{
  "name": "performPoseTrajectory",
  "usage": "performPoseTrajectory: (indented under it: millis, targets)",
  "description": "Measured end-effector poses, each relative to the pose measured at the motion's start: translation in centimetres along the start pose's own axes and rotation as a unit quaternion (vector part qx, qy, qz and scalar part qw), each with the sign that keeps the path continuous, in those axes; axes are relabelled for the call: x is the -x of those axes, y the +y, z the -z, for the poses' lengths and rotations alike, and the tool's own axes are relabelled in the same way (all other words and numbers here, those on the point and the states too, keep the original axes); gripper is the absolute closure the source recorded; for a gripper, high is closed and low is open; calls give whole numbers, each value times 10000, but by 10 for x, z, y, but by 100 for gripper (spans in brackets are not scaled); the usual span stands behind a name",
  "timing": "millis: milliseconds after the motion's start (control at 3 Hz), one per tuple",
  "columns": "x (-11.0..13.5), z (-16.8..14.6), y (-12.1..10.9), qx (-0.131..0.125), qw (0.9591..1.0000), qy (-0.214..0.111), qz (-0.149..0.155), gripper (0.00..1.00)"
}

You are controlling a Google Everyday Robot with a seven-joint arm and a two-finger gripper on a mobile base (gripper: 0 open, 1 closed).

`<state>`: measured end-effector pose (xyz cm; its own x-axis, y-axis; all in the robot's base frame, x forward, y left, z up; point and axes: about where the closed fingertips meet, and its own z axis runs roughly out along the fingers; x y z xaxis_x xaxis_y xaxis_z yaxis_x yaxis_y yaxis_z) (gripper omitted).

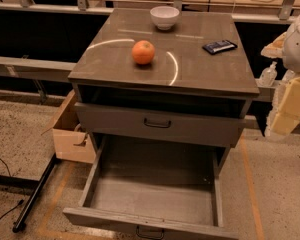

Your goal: Place orange into middle drawer

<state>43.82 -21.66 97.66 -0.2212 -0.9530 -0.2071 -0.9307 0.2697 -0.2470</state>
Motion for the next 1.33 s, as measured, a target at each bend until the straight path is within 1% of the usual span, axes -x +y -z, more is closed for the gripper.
performPoseTrajectory:
  millis: [333, 667, 1000, 1333]
  targets:
    - [0, 0, 0, -1, 10000, 0, 0, 0]
    - [3, -3, -9, -20, 9993, -337, -179, 0]
    - [2, -36, -48, -79, 9862, -1516, -666, 0]
    - [11, -69, -73, -214, 9571, -2700, -1030, 0]
